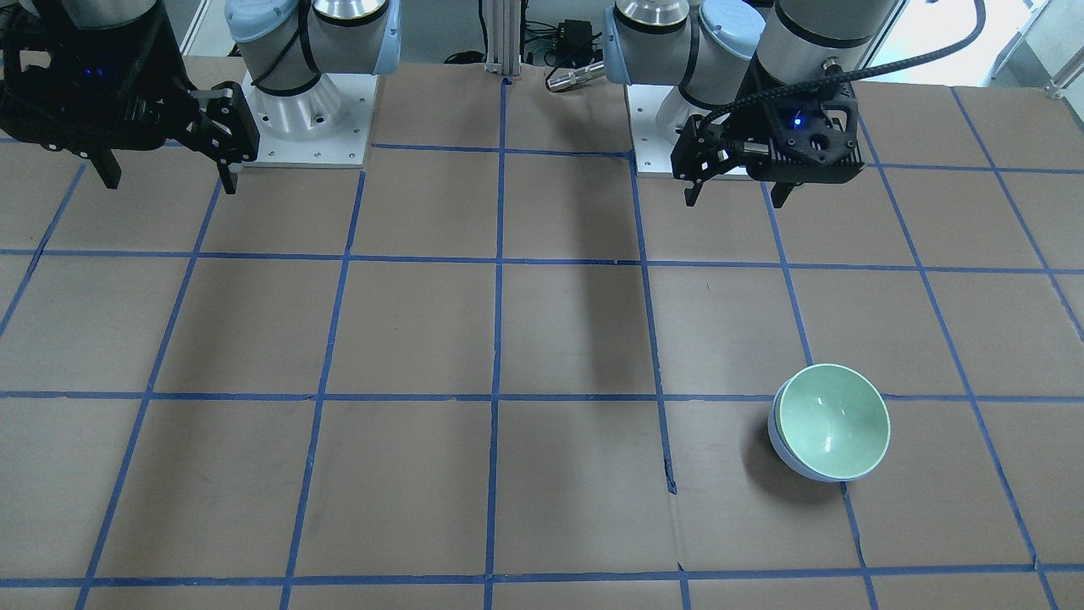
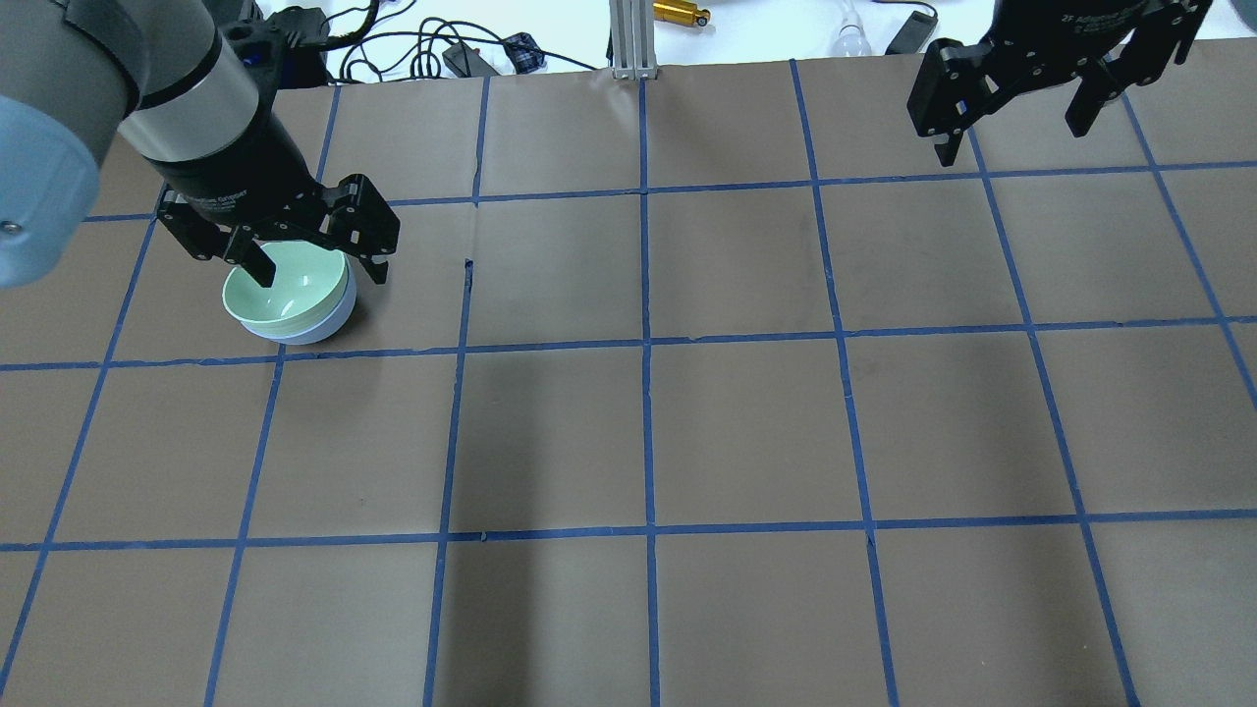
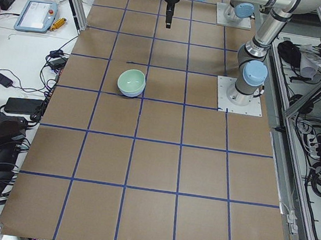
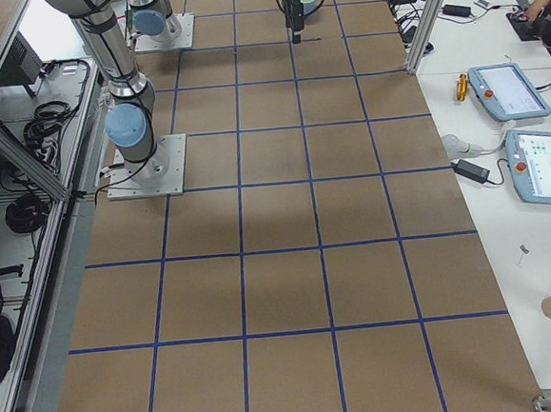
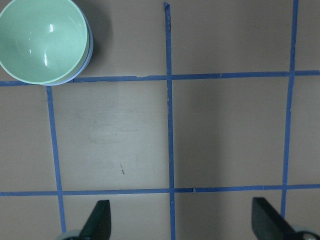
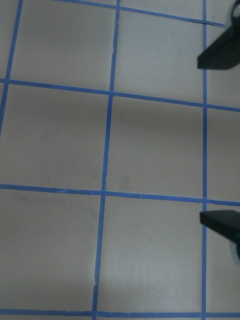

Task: Stack green bowl on blue bowl
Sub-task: 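Raise the left gripper up and away from the stacked bowls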

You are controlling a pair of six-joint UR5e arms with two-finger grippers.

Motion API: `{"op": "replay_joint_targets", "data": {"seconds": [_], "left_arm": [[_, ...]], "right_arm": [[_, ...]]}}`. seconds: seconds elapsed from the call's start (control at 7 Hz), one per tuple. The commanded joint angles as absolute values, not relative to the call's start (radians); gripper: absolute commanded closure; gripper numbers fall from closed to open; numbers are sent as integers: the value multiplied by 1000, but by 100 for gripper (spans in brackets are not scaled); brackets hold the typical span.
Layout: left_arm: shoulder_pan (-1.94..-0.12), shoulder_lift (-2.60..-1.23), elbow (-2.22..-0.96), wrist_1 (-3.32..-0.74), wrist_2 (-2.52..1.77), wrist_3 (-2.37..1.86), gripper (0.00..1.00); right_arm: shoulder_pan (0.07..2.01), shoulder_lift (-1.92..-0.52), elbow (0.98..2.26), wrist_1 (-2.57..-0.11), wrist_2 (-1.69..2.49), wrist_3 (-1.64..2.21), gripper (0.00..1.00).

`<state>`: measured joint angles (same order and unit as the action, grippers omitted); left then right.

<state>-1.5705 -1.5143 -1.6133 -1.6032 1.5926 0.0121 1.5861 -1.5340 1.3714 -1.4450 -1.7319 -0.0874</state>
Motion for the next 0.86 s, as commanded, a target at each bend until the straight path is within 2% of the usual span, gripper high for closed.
{"op": "replay_joint_targets", "data": {"seconds": [0.0, 0.71], "left_arm": [[-1565, -1517, -1612, -1605, 1592, 52, 0], [-1568, -1514, -1611, -1600, 1588, 87, 0]], "right_arm": [[1586, -1534, 1371, -1445, -1732, -87, 0], [1586, -1534, 1371, -1445, -1732, -87, 0]]}}
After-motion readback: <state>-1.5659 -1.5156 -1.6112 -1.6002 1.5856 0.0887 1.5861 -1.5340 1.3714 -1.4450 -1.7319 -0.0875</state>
